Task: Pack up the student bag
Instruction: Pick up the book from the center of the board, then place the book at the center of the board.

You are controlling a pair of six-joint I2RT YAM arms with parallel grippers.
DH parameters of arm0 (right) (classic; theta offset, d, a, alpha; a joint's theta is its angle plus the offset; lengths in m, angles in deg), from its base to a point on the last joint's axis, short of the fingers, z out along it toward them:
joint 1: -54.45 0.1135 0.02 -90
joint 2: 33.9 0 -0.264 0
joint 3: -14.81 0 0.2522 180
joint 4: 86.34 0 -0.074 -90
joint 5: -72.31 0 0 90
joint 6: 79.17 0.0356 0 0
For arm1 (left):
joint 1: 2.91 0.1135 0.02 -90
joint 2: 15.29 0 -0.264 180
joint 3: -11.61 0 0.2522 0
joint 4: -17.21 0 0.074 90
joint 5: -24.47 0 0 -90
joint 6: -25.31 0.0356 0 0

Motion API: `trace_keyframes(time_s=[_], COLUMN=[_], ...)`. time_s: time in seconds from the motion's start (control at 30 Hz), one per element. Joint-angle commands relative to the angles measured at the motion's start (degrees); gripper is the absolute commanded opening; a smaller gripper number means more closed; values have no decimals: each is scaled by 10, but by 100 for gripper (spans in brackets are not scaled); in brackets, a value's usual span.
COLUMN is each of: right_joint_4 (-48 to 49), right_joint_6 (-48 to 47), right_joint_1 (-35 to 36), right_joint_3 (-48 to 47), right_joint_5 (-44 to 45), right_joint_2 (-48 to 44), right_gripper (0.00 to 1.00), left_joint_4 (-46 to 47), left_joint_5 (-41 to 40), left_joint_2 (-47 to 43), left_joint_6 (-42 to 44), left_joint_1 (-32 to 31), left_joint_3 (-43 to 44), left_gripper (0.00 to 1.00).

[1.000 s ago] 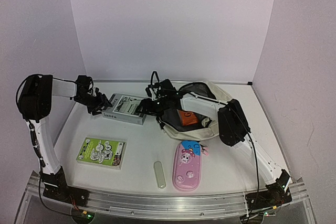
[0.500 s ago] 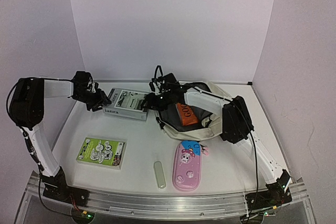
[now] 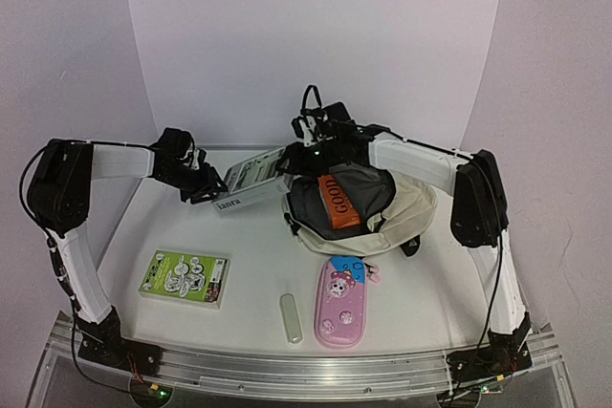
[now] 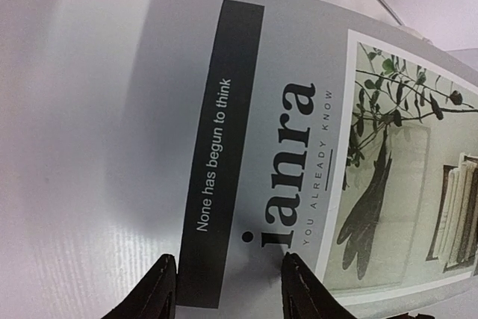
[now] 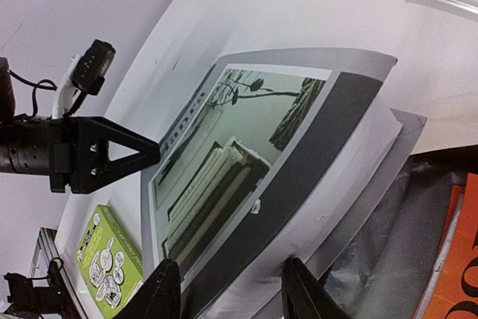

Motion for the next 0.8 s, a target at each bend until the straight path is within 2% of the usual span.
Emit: trace_keyframes(time_s=[0.0, 0.13, 0.23, 0.33, 0.4, 0.77], right_joint_4=[30, 24, 18, 12, 7, 8], right_joint_6=[-36, -43, -43, -44, -46, -11], right_joint_1=[-13, -43, -58, -65, -68, -69], right_joint_3=[89, 145, 166, 181, 188, 159], right_joint_5=[-11, -6, -6, -12, -15, -121], right_joint_2=[-63, -68, -64, -66, -71, -39], right_gripper=[46, 49, 55, 67, 74, 78], left_joint_4=[53, 72, 92, 108, 113, 148], left_joint_5=[40, 44, 33, 20, 12, 45], left_joint_2=[34, 64, 60, 38, 26, 47], left_joint_6=[-22, -36, -49, -61, -66, -101], left_joint_1=[-41, -51, -52, -51, -51, -26], left_joint_3=[32, 32, 17, -7, -18, -24], left_gripper=[48, 52, 65, 78, 83, 87])
